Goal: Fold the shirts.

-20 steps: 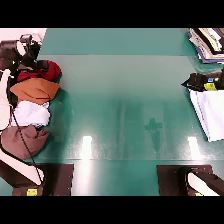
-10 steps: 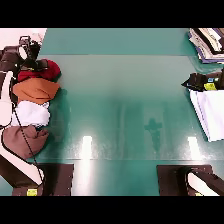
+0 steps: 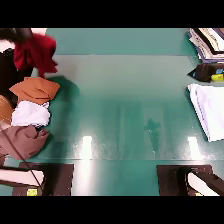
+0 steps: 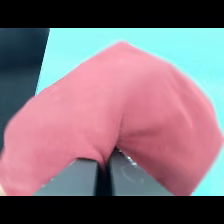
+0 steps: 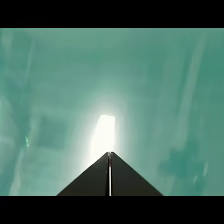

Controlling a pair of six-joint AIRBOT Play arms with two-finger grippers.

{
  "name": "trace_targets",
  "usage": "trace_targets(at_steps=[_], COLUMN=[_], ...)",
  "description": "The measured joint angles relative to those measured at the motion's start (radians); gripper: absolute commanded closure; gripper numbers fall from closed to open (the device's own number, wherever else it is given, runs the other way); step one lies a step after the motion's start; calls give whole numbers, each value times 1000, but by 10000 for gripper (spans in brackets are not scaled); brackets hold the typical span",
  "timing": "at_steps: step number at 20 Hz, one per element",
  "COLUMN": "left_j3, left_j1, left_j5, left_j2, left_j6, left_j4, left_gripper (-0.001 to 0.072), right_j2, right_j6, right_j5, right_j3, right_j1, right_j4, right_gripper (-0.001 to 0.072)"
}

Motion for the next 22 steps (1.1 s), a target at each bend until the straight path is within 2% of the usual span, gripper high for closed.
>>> trace_targets(at_steps=[6, 9, 12, 14, 18, 22], left_j3=[35, -38, -206, -325, -480, -473], left_j1=[-258, -427, -593, -676, -753, -649], left_j5=[-114, -208, -237, -187, -63, -54], left_j2=[287, 312, 290, 261, 194, 171], left_j6=[38, 11, -24, -33, -30, 2], left_j4=[7, 6, -25, -88, -207, -210], left_gripper=[682, 680, 674, 165, 164, 164], right_j2=[0, 0, 1, 2, 3, 3], right_j6=[-39, -44, -47, -48, -49, -49], right_j5=[-14, -12, 11, 32, 70, 99], right_j3=[182, 233, 257, 264, 270, 271], right_j1=[-1, -1, -1, -1, -1, -1], right_j4=[0, 0, 1, 1, 1, 2], right_gripper=[694, 694, 694, 695, 695, 695])
